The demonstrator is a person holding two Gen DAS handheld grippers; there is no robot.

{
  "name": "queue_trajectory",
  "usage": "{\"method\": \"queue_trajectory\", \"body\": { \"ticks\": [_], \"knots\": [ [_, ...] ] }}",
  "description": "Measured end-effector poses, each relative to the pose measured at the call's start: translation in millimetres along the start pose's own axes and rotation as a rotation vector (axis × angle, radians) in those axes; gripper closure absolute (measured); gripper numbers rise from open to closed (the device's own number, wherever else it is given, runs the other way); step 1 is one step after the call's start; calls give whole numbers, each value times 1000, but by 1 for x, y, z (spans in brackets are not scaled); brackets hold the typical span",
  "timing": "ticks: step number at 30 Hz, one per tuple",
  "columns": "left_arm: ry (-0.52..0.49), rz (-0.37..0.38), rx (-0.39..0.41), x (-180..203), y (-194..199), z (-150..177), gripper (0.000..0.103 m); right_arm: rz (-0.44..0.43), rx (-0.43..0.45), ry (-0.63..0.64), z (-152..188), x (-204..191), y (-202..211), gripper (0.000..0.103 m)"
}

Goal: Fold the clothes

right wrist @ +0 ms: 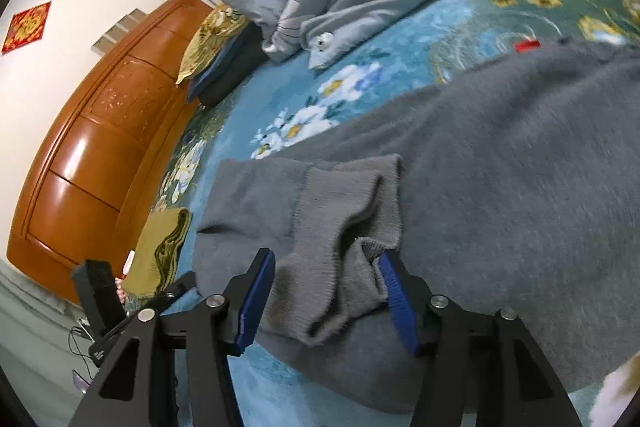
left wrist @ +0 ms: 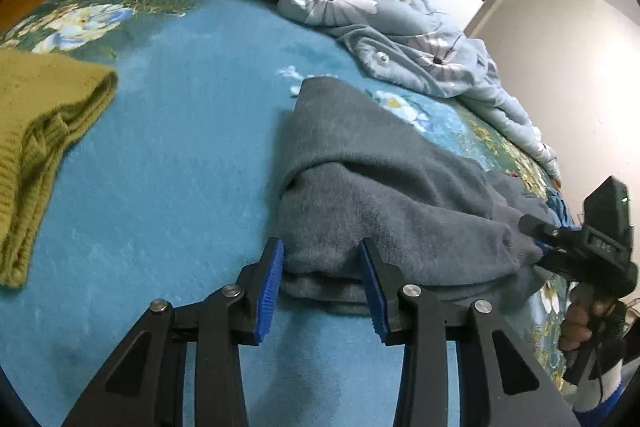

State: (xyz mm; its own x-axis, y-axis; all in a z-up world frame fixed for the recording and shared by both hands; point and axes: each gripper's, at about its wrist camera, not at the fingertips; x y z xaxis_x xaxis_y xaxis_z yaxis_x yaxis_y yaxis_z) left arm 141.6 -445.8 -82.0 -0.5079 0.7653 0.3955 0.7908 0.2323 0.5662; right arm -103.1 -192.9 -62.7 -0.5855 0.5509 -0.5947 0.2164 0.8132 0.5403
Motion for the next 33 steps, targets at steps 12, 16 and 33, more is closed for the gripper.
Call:
{"method": "queue_trajectory", "body": {
  "ticks": [12,16,33],
  "knots": [
    [-22,22,-16,11,2,6,57,-20,139,215,-37,-38,29,88],
    [8,38,-38,6,5,6,57,88,35,159,-18,-1,-2,88],
    [106,60,-90,-11,-24,-10,47,68,131,131,-9,19,52,80]
  ]
}}
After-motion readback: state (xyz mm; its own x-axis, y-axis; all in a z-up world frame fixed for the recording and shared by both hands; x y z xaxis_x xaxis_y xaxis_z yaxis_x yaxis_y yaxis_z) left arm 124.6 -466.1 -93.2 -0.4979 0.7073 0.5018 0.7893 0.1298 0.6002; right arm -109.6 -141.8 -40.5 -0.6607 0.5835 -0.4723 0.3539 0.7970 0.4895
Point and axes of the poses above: each gripper's, at about its wrist camera, not at the fingertips, and y roughly against the way its jaws point, x to its right, z to its underside, and after that the axes turned 14 degrees about x, right-handed
